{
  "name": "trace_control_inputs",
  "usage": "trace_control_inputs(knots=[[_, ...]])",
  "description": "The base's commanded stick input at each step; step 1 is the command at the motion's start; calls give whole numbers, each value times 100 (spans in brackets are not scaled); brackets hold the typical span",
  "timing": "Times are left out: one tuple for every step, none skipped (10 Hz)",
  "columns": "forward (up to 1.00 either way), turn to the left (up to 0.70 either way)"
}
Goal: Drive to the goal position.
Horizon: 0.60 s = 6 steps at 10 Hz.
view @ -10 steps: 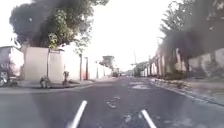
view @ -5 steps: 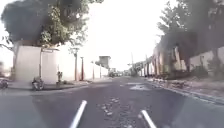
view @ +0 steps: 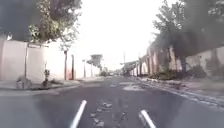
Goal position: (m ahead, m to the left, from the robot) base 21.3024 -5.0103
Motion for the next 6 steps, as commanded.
trace_control_inputs(knots=[[85,-34],[85,-34],[85,-34],[85,-34],[85,-34],[85,-34]])
